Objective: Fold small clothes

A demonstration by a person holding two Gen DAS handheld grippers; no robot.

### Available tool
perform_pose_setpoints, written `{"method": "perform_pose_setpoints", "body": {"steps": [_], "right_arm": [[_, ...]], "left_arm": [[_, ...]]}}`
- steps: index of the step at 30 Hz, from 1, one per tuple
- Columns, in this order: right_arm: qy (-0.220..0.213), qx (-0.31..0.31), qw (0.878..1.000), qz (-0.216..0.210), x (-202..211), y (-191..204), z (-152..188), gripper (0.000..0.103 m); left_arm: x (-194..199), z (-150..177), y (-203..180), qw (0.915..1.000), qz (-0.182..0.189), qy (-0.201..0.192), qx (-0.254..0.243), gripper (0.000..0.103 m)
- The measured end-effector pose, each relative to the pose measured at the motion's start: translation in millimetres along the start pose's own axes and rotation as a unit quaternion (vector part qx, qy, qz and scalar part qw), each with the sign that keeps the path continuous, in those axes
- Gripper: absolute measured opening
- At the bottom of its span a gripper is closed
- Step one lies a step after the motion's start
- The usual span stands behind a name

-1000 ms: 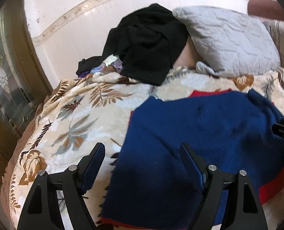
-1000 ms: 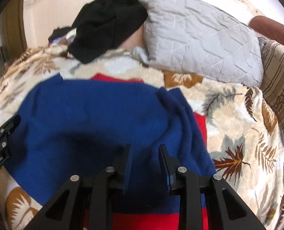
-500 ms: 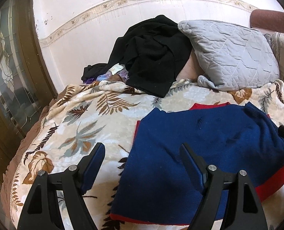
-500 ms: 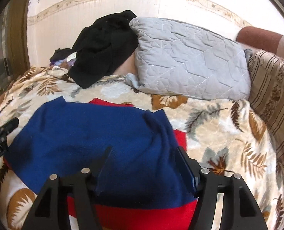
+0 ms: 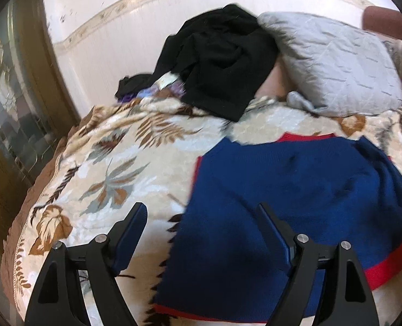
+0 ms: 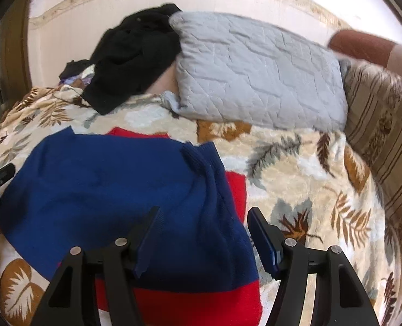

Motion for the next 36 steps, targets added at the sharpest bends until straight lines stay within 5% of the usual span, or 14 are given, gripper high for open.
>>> {"method": "perform_pose_setpoints", "body": {"steps": [5,12,21,27,30,33,36], "right_arm": [[0.059,-0.154,0.986,-0.035,-22.0,-55.2,21.1,0.065],[0.104,-0.287,0.945,-0.117,-40.9,-72.8,41.9,0.065],[0.132,-0.307,0.933,-0.136,-62.7,-61.1,53.6,0.065],[0.142,-0.309,0.928,-0.155,-71.3,-50.9,55.5,0.064],[0.149,-0.318,0.918,-0.185,-72.4,-38.0,55.4,0.064],[0.148,-0.298,0.924,-0.187,-71.8,-28.3,55.2,0.064],[0.144,-0.291,0.927,-0.19,-71.0,-23.1,55.4,0.064]], "left_arm": [[-24.9,14.0,33.7,0.9983,-0.009,0.046,0.034,0.083],[-42.9,28.9,46.7,0.9882,0.064,0.097,0.1,0.083],[-51.3,38.3,42.1,0.9827,0.099,0.121,0.1,0.078],[-55.6,53.3,23.0,0.9614,0.17,0.179,0.121,0.079],[-58.9,59.8,20.4,0.9559,0.177,0.19,0.136,0.08],[-55.0,59.3,12.8,0.9457,0.206,0.193,0.161,0.079],[-50.0,58.4,0.7,0.9474,0.213,0.185,0.151,0.066]]}}
Point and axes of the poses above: each gripper's, at about its wrist camera, not at the fingertips, and x roughly against the way its jaws point, y to its left, z to its underside, the point moved 9 cm from there along -x, roughly the way its jaws point, and after that the axes turned 12 degrees about -y, right-handed, at the moved point
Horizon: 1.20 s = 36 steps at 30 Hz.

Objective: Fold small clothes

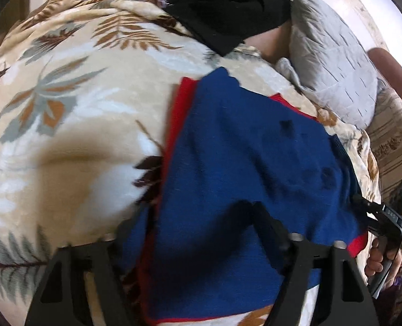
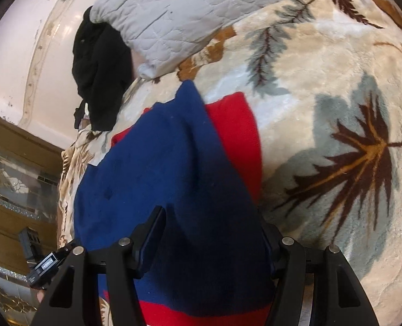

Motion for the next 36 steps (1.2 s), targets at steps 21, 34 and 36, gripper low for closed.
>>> {"method": "perform_pose_setpoints", "body": {"steps": [21,34,36], "right_arm": [[-0.031,0.074,0.997,0.021,-8.7,18.4,-2.1,0.026],[-0.089,0.126,0.988,-0.011,53.5,63.3,-8.3,0.021],[-0.09,0.133,0.987,-0.015,65.1,66.9,-5.3,0.021]], "left_arm": [[14.1,-15.5,-4.8,0.9976,-0.019,-0.065,-0.011,0.022],[70.9,-22.1,-32.4,0.9951,0.025,-0.096,-0.002,0.02],[84.9,-11.0,-33.2,0.996,0.03,-0.084,-0.002,0.019]]}}
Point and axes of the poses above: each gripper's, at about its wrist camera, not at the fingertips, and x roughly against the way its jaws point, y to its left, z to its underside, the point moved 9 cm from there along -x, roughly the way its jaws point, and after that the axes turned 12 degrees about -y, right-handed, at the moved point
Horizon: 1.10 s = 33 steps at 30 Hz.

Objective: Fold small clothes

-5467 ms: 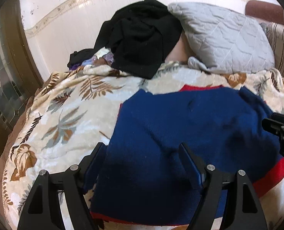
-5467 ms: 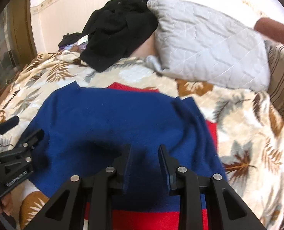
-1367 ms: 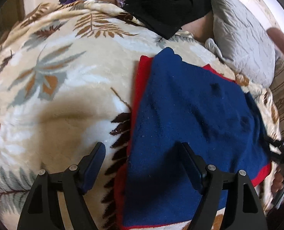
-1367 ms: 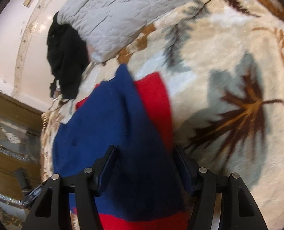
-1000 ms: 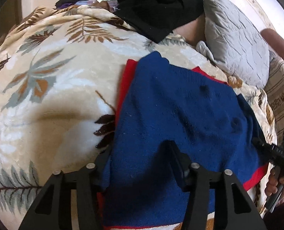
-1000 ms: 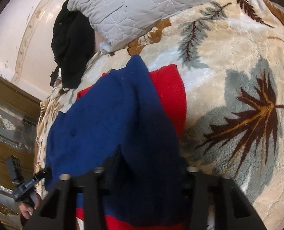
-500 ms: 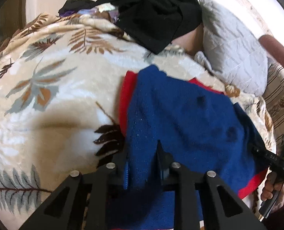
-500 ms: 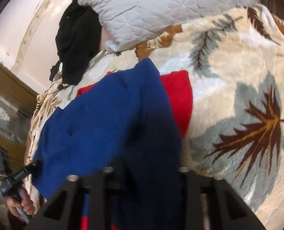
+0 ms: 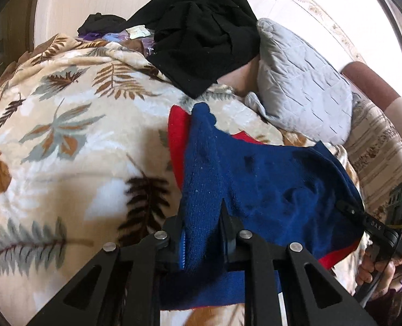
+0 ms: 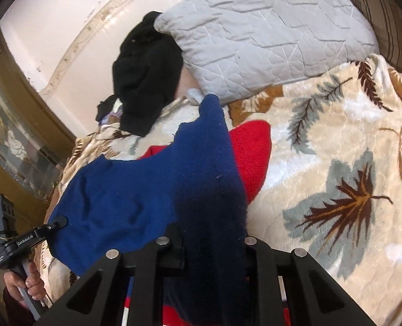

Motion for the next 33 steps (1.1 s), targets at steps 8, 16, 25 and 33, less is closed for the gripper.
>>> {"method": "perform_pose_setpoints", "body": {"steps": [8,16,25,33], "right_arm": [[0.105,-0.014,0.992,0.072,-7.2,-45.3,46.7,0.026],[-0.023,0.019,0.991,0.13,47.3,-45.3,-1.2,0.027],[0.094,0.06,0.986,0.124,16.4,-11.6,78.9,0.028],[0.04,0.106,0.986,0.121,59.1,21.4,77.8,0.027]], "left_arm": [[-10.3,63.8,29.7,0.989,-0.098,0.09,-0.064,0.028],[35.6,30.3,35.4,0.9875,-0.143,-0.004,-0.065,0.054],[11.3,82.8,3.1,0.966,-0.186,0.015,-0.179,0.082],[57.8,78.0,-19.4,0.9671,-0.181,-0.037,-0.175,0.082]]}}
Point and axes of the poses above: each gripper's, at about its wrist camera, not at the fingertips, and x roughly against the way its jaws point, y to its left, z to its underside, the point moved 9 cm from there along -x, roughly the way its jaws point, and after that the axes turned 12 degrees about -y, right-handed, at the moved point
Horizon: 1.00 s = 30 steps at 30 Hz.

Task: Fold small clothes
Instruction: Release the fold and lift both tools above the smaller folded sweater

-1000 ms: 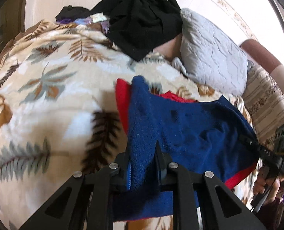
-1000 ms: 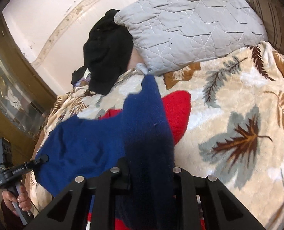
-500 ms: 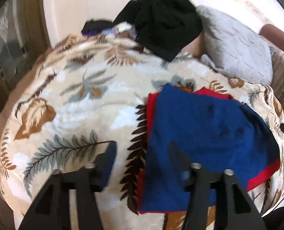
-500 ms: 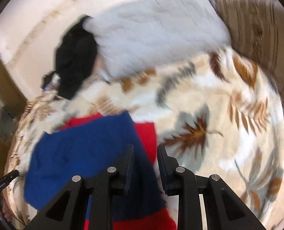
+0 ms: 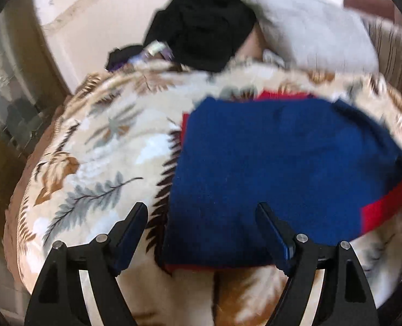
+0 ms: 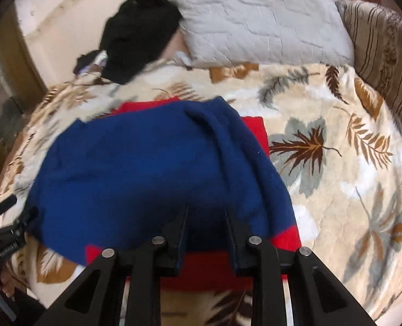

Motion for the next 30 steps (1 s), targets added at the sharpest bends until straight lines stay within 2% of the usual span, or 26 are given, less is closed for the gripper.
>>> {"method": "perform_pose_setpoints", "body": {"steps": [2,5,12,14,23,30], "right_arm": [[-0.026,0.003,1.0,-0.006,21.8,5.1,-2.8,0.028],[-0.048,0.017,0.999,-0.001,41.5,11.5,-9.3,0.027],[-0.068,0.048,0.997,-0.002,82.9,31.1,-11.0,0.028],[-0.072,0.051,0.996,0.002,91.9,34.8,-11.9,0.028],[-0.09,0.054,0.994,0.007,131.2,51.5,-17.6,0.028],[-0.095,0.048,0.994,0.006,147.0,57.0,-19.6,0.028]], "left_arm": [[22.5,-4.0,-0.7,0.9998,0.002,-0.021,0.008,0.082],[52.5,-11.8,-1.4,0.9988,-0.012,-0.048,-0.006,0.082],[108.7,-32.5,-9.3,0.9952,-0.019,-0.095,-0.017,0.083],[122.5,-37.4,-9.8,0.9939,-0.024,-0.105,-0.022,0.087],[165.1,-56.1,-5.9,0.9893,-0.028,-0.142,-0.014,0.09],[181.1,-65.0,-12.7,0.9865,-0.035,-0.159,-0.016,0.093]]}}
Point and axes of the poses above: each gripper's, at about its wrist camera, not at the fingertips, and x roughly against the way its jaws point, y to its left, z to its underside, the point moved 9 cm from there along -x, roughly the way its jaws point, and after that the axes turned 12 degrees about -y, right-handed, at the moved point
